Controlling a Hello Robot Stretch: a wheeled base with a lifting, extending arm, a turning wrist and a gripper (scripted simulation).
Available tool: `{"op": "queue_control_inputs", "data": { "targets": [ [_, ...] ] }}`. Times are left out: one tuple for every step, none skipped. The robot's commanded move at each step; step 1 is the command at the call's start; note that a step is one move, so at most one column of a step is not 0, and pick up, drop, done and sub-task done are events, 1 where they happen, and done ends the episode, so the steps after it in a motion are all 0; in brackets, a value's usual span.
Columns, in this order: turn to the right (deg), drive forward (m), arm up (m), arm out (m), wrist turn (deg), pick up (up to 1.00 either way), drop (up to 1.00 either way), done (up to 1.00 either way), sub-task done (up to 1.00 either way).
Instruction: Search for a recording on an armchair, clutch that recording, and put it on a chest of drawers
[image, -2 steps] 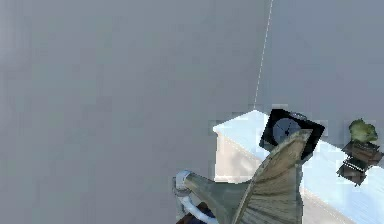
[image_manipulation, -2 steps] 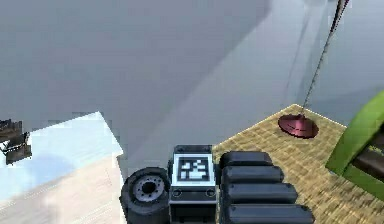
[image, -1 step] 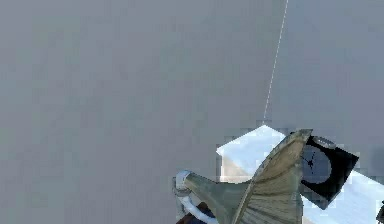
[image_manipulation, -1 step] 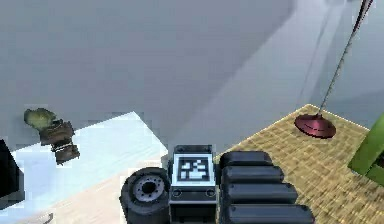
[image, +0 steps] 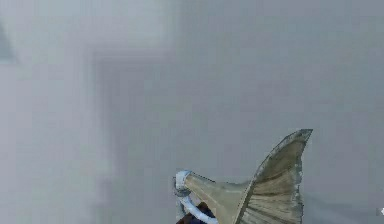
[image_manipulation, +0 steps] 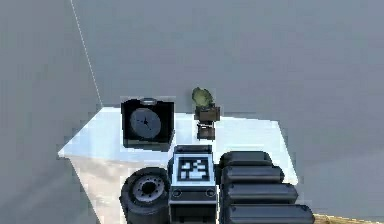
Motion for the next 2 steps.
{"op": "queue_control_inputs", "data": {
  "targets": [
    [-45.0, 0.0, 0.0, 0.0, 0.0, 0.0, 0.0, 0.0, 0.0],
    [-45.0, 0.0, 0.0, 0.0, 0.0, 0.0, 0.0, 0.0, 0.0]
  ]
}}
